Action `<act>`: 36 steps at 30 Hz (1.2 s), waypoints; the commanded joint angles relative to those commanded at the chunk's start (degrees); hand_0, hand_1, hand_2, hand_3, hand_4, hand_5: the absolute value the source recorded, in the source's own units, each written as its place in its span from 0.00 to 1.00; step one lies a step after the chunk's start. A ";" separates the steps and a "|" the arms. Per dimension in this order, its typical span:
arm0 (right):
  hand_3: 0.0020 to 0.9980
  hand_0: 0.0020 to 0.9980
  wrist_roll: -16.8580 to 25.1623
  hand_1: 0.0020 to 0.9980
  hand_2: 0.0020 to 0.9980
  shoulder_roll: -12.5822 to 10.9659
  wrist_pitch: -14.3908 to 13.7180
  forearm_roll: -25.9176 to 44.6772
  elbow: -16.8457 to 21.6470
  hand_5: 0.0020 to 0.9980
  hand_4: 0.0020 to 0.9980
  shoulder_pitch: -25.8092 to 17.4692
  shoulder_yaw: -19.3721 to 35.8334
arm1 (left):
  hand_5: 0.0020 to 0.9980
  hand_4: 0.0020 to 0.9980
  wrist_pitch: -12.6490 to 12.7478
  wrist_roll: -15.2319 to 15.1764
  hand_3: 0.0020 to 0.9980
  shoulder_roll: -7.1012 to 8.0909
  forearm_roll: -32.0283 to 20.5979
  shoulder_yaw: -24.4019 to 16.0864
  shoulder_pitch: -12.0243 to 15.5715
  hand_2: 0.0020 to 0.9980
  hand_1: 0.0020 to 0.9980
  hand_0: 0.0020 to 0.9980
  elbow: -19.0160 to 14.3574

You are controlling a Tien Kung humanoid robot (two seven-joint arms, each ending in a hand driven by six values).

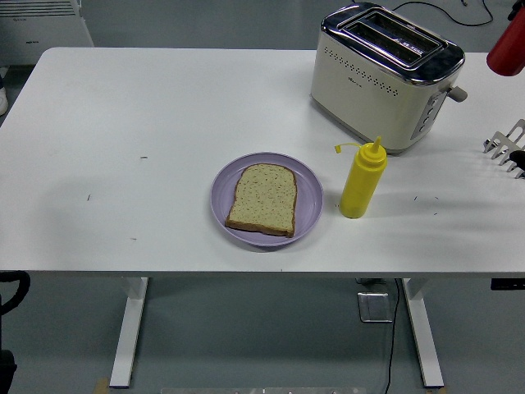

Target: Pick up the cup,pour liquid into bread,place the cup on the desk

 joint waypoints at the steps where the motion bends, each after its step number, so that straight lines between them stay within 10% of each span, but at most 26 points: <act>1: 0.32 0.00 0.12 0.00 0.15 -0.01 0.04 2.03 -0.08 0.20 0.70 -0.22 0.04 | 1.00 0.62 0.00 0.00 0.67 0.00 0.01 0.00 -0.01 0.77 0.76 0.75 0.00; 19: 0.31 0.00 6.40 0.00 0.15 -0.72 -2.00 -9.55 -6.07 0.22 0.68 -7.62 -2.49 | 1.00 0.62 0.07 0.06 0.67 0.06 0.02 0.19 0.00 0.77 0.76 0.75 -0.01; 36: 0.31 0.00 17.15 0.00 0.15 1.95 -5.05 -3.99 -8.92 0.23 0.69 -12.50 -9.08 | 1.00 0.62 0.07 0.03 0.67 0.10 0.05 0.72 0.22 0.77 0.76 0.75 0.02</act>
